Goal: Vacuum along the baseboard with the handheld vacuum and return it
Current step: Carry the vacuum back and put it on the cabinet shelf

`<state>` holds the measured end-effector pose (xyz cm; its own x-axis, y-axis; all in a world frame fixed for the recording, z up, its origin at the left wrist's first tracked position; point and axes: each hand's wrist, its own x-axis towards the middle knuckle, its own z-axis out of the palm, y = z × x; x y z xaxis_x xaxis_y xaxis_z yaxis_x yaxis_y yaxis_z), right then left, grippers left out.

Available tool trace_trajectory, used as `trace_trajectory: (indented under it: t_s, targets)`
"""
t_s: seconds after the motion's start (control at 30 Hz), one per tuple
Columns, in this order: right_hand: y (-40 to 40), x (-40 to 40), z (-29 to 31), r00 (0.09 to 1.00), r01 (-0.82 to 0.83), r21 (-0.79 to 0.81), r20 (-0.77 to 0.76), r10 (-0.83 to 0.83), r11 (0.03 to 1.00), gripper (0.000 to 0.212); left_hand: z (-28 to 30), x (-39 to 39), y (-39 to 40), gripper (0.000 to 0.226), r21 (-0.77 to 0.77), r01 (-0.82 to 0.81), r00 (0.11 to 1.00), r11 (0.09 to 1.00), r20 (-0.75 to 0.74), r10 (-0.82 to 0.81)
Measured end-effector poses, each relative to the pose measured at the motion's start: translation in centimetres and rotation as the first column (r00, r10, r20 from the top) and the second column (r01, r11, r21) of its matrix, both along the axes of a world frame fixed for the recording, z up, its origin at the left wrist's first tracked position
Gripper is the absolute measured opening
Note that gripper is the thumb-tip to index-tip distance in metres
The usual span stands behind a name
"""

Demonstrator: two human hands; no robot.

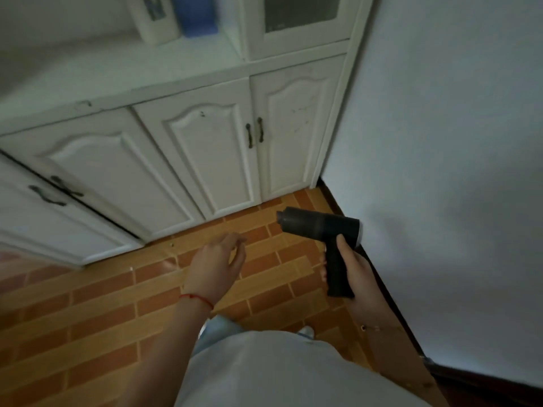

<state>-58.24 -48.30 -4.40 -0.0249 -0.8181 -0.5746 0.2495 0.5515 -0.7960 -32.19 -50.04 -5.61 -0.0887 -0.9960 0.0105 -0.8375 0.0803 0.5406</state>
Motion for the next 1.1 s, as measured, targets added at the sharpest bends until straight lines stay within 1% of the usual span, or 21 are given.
trace_trajectory:
  t_s: [0.13, 0.23, 0.37, 0.5, 0.63, 0.73, 0.9, 1.03, 1.1]
  targets:
    - [-1.1, 7.0, 0.3, 0.993, -0.112, -0.028, 0.024, 0.112, 0.993, 0.041, 0.2, 7.1, 1.7, 0.017, -0.012, -0.124, 0.992, 0.992, -0.012, 0.124]
    - [-1.7, 13.4, 0.4, 0.992, -0.12, -0.04, 0.032, 0.121, 0.992, 0.044, 0.4, 13.3, 2.9, 0.018, -0.021, -0.187, 0.982, 0.982, -0.001, 0.187]
    - [-2.2, 21.9, 0.0, 0.984, -0.16, -0.025, 0.08, 0.162, 0.987, 0.052, 0.7, 21.6, 4.4, 0.017, -0.049, -0.252, 0.967, 0.967, 0.021, 0.253]
    - [-2.6, 29.3, -0.1, 0.975, -0.203, -0.03, 0.086, 0.205, 0.979, 0.049, 0.7, 28.6, 5.4, 0.016, -0.046, -0.307, 0.951, 0.951, 0.028, 0.308]
    - [-3.4, 34.6, 0.0, 0.965, -0.245, -0.028, 0.084, 0.246, 0.969, 0.048, 1.0, 33.6, 5.7, 0.018, -0.063, -0.363, 0.931, 0.93, 0.009, 0.364]
    - [-4.9, 37.5, -0.2, 0.96, -0.27, -0.034, 0.071, 0.272, 0.962, 0.047, 0.8, 36.5, 4.8, 0.018, -0.076, -0.41, 0.912, 0.909, -0.008, 0.411]
    - [-8.8, 42.3, -0.5, 0.947, -0.304, -0.04, 0.098, 0.306, 0.952, 0.049, 0.4, 41.1, 2.0, 0.018, -0.109, -0.43, 0.903, 0.896, -0.038, 0.429]
    - [-13.0, 46.3, -0.4, 0.932, -0.336, -0.063, 0.125, 0.341, 0.94, 0.047, 0.4, 45.0, -1.8, 0.02, -0.14, -0.459, 0.888, 0.877, -0.035, 0.459]
    - [-15.6, 48.1, -0.1, 0.925, -0.349, -0.088, 0.125, 0.358, 0.933, 0.051, 0.7, 46.8, -4.5, 0.02, -0.162, -0.469, 0.882, 0.868, -0.026, 0.471]
